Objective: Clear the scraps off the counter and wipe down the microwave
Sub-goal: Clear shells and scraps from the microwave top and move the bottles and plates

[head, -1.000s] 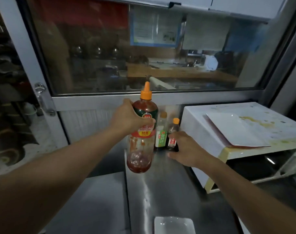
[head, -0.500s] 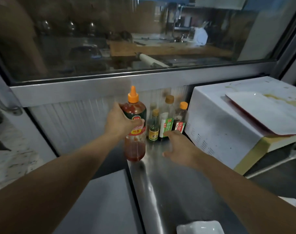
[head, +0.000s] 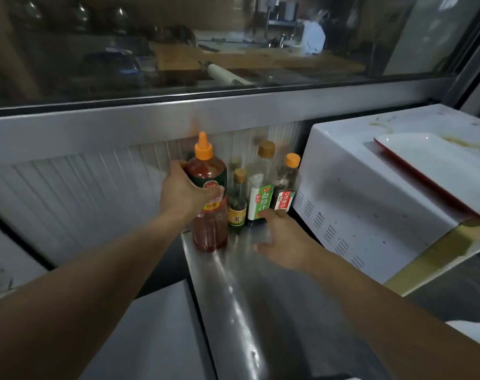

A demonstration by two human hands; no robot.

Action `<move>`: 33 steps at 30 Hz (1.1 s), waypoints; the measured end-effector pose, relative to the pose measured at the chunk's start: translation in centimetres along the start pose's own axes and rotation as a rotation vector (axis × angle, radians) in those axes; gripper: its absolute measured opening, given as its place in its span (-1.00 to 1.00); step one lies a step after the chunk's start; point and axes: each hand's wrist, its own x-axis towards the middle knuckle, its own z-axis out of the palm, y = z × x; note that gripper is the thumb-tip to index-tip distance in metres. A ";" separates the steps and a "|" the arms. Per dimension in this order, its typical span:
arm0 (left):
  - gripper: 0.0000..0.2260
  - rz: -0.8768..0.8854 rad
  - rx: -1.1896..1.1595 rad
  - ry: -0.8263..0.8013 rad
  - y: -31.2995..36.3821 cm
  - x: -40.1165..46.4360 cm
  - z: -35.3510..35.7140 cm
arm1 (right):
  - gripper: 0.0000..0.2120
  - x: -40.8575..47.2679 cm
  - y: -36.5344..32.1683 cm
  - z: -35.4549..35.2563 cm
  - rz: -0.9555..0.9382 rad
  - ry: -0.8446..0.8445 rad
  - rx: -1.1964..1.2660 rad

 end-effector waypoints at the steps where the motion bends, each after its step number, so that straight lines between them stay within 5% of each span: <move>1: -0.28 0.004 -0.008 0.000 0.0 0.1 0.1 | -0.38 0.2 0.1 0.1 0.002 0.002 0.003; 8: -0.20 -0.007 -0.108 -0.027 -1.8 -1.3 0.8 | -0.38 0.7 0.7 0.5 0.016 -0.015 0.017; 17: -0.29 -0.219 0.180 -0.075 -6.4 -4.5 4.5 | -0.38 1.2 2.0 1.6 0.034 -0.056 0.027; 26: -0.28 -0.213 0.238 0.004 -6.3 -4.2 5.7 | -0.33 1.1 3.3 3.1 0.028 -0.068 0.042; 33: -0.24 -0.225 0.244 -0.084 -6.1 -4.4 4.9 | -0.33 0.5 3.2 3.2 0.038 -0.087 0.045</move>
